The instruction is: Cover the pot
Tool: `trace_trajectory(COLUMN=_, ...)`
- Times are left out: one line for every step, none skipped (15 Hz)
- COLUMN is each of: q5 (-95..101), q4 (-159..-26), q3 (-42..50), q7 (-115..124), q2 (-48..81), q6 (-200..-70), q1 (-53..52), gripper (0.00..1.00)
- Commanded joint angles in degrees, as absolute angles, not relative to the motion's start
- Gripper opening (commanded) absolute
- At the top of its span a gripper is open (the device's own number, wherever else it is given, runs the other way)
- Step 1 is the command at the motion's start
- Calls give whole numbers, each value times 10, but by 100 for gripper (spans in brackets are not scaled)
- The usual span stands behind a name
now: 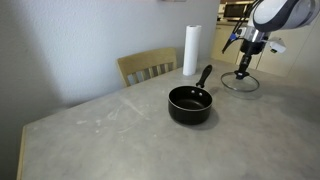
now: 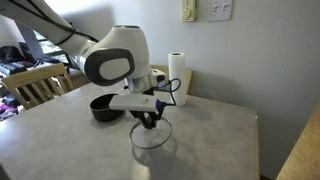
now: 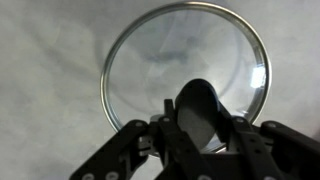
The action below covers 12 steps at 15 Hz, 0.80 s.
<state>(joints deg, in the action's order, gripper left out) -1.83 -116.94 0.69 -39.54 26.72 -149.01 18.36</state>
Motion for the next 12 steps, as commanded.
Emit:
trace_trajectory(q5=-5, q4=-1180, q3=16, q7=-377, q2=217, q6=-1473, q1=173, gripper=15)
trace_trajectory(q5=-3, q4=-1180, q3=17, q7=-373, q2=210, q6=-1471, q1=170, gripper=15)
trace_trajectory(q5=0, q4=-1178, q3=18, q7=-368, q2=203, q6=-1468, q1=167, gripper=15)
trace_trajectory(q5=3, q4=-1177, q3=20, q7=-361, q2=195, q6=-1462, q1=162, gripper=15)
trace_trajectory(q5=6, q4=-1176, q3=21, q7=-356, q2=189, q6=-1458, q1=159, gripper=15)
trace_trajectory(q5=9, q4=-1175, q3=20, q7=-351, q2=183, q6=-1455, q1=155, gripper=15)
trace_trajectory(q5=14, q4=-1173, q3=21, q7=-343, q2=179, q6=-1454, q1=150, gripper=15)
trace_trajectory(q5=18, q4=-1172, q3=21, q7=-339, q2=175, q6=-1452, q1=145, gripper=15)
trace_trajectory(q5=26, q4=-1171, q3=21, q7=-331, q2=173, q6=-1451, q1=138, gripper=15)
trace_trajectory(q5=34, q4=-1170, q3=22, q7=-323, q2=171, q6=-1448, q1=131, gripper=15)
trace_trajectory(q5=44, q4=-1169, q3=22, q7=-314, q2=170, q6=-1446, q1=123, gripper=15)
trace_trajectory(q5=56, q4=-1166, q3=23, q7=-301, q2=169, q6=-1442, q1=115, gripper=15)
